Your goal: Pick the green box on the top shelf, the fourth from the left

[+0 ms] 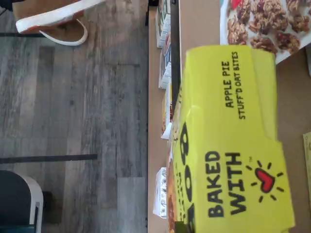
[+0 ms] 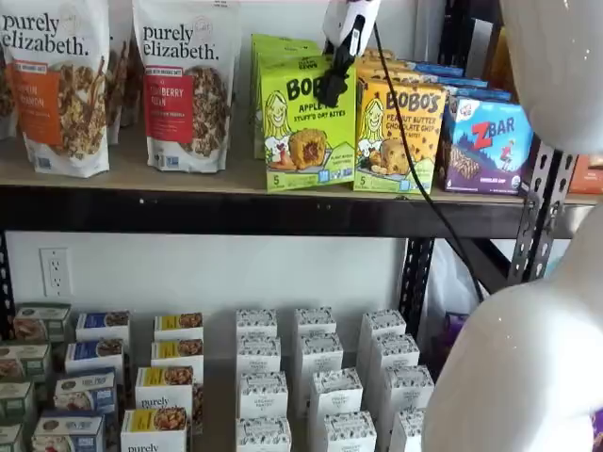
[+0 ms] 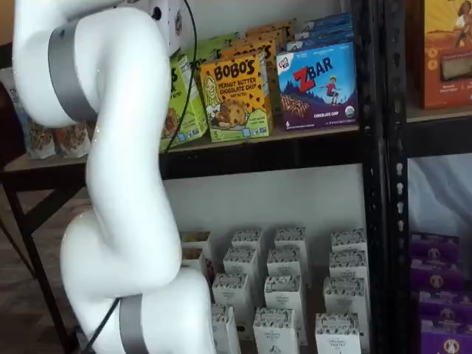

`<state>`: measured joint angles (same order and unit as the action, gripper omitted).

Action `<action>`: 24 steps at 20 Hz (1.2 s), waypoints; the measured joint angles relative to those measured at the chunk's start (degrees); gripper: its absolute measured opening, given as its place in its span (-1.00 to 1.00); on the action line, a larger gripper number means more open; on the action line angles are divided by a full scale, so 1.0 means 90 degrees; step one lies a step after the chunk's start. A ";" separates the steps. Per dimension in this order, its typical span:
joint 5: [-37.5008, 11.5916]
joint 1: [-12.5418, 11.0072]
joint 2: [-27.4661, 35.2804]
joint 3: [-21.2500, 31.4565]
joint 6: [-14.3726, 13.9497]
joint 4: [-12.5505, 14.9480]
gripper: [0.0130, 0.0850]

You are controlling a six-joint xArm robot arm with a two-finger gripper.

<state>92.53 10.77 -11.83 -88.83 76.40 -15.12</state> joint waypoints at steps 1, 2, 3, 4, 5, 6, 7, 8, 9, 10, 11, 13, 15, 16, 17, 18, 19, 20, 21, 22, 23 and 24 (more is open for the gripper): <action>0.0015 -0.0008 -0.0007 -0.0007 0.0004 -0.0005 -0.44; 0.0027 -0.0014 -0.0011 -0.0014 0.0006 -0.0006 -0.44; 0.0041 -0.0021 -0.0013 -0.0023 0.0011 -0.0010 -0.44; 0.0058 -0.0030 -0.0013 -0.0035 0.0015 -0.0016 -0.44; 0.0074 -0.0037 -0.0013 -0.0047 0.0019 -0.0018 -0.44; 0.0092 -0.0043 -0.0013 -0.0061 0.0022 -0.0018 -0.44; 0.0115 -0.0052 -0.0011 -0.0078 0.0027 -0.0020 -0.44; 0.0142 -0.0062 -0.0009 -0.0096 0.0031 -0.0025 -0.44; 0.0175 -0.0075 -0.0006 -0.0119 0.0037 -0.0038 -0.44; 0.0236 -0.0096 0.0002 -0.0158 0.0045 -0.0063 -0.44; 0.0287 -0.0115 0.0004 -0.0191 0.0051 -0.0088 -0.44; 0.0417 -0.0153 0.0011 -0.0272 0.0059 -0.0143 -0.44; 0.0515 -0.0182 -0.0007 -0.0325 0.0062 -0.0176 -0.44; 0.0599 -0.0201 -0.0016 -0.0368 0.0065 -0.0189 -0.44; 0.0686 -0.0223 -0.0032 -0.0406 0.0068 -0.0204 -0.44; 0.0751 -0.0242 -0.0050 -0.0431 0.0073 -0.0214 -0.44; 0.0804 -0.0264 -0.0074 -0.0444 0.0080 -0.0228 -0.44; 0.0848 -0.0286 -0.0098 -0.0452 0.0089 -0.0244 -0.44; 0.0911 -0.0321 -0.0139 -0.0459 0.0103 -0.0266 -0.44; 0.0948 -0.0346 -0.0171 -0.0459 0.0115 -0.0281 -0.44; 0.0985 -0.0375 -0.0215 -0.0453 0.0129 -0.0295 -0.44; 0.1017 -0.0404 -0.0268 -0.0437 0.0144 -0.0303 -0.44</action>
<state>101.69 7.14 -14.24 -92.77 77.70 -17.84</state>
